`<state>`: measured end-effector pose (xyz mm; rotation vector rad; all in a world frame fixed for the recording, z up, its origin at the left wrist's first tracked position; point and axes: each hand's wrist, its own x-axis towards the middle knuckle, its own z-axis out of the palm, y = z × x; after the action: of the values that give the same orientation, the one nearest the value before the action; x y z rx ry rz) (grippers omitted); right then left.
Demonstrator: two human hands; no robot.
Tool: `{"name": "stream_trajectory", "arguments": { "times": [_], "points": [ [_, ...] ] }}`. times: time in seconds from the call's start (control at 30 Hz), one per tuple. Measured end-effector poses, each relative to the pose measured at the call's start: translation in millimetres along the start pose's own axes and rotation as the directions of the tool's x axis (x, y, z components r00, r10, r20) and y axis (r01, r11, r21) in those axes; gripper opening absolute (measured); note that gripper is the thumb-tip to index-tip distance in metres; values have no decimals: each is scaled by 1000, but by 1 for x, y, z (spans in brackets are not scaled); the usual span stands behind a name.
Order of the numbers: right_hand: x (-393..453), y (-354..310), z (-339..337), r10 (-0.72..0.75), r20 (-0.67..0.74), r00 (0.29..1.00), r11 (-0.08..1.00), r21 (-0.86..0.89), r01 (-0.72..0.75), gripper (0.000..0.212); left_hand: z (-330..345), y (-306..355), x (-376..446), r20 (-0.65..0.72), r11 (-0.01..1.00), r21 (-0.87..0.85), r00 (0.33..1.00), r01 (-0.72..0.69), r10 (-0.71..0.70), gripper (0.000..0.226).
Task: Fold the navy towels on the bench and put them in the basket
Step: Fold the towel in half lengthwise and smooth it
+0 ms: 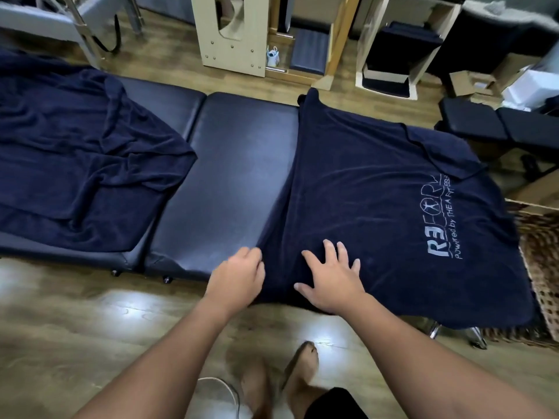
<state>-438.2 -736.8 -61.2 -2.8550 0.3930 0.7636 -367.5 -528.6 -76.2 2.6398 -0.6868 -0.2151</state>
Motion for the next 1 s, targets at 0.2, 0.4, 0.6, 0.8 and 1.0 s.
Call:
{"name": "stream_trajectory", "arguments": {
  "times": [0.2,0.4,0.6,0.8,1.0],
  "points": [
    [40,9,-30,-50,-45,998,998,20,51,69,-2,35,91,173,985,40,970,168,-172,32],
    [69,34,-41,100,109,989,984,134,-115,100,-11,15,120,102,891,-11,887,453,-450,14],
    [77,27,-50,102,93,991,994,19,-104,105,-17,-5,120,81,849,-46,849,527,-523,9],
    [85,29,-55,52,106,993,999,-13,-51,110,-3,41,149,199,983,42,962,181,-186,18],
    [86,31,-54,38,106,994,998,-47,-33,113,16,45,151,166,947,203,944,250,-285,14]
  ]
}}
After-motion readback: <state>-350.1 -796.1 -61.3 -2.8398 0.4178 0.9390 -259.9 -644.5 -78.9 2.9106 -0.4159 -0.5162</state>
